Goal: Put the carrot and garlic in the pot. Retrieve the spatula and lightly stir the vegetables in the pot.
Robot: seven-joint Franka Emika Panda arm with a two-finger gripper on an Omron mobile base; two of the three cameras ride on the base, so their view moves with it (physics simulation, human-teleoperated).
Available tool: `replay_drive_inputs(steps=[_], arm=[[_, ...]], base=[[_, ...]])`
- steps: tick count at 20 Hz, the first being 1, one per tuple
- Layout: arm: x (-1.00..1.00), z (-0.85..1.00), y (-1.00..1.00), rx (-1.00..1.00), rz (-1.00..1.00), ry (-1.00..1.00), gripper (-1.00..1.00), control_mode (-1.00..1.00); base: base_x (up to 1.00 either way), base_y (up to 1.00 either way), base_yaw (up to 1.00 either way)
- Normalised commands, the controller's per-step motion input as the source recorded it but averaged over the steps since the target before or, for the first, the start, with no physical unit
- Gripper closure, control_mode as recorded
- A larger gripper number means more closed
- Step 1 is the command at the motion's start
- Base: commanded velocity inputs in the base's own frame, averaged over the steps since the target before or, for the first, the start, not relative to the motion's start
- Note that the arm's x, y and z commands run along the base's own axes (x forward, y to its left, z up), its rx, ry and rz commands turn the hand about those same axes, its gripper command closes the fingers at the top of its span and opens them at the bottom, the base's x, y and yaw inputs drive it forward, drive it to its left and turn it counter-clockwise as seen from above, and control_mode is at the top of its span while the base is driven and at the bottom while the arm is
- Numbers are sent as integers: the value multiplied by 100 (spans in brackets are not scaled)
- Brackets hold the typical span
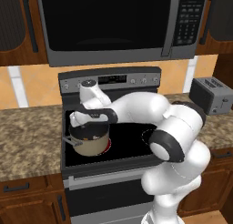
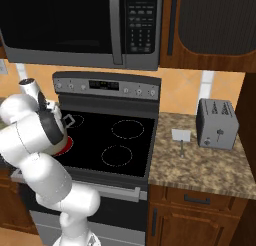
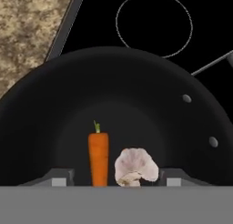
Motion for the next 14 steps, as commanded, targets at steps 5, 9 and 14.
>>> replay_drive_inputs(steps=[5, 9, 14], arm=[[-59, 28, -21, 0, -2, -14, -100, -100], [-100, 65, -58, 5, -1, -19, -100, -100], [-83, 57, -95, 19, -14, -4, -100, -100]], base=[[0, 0, 0], [0, 0, 0], [0, 0, 0]])
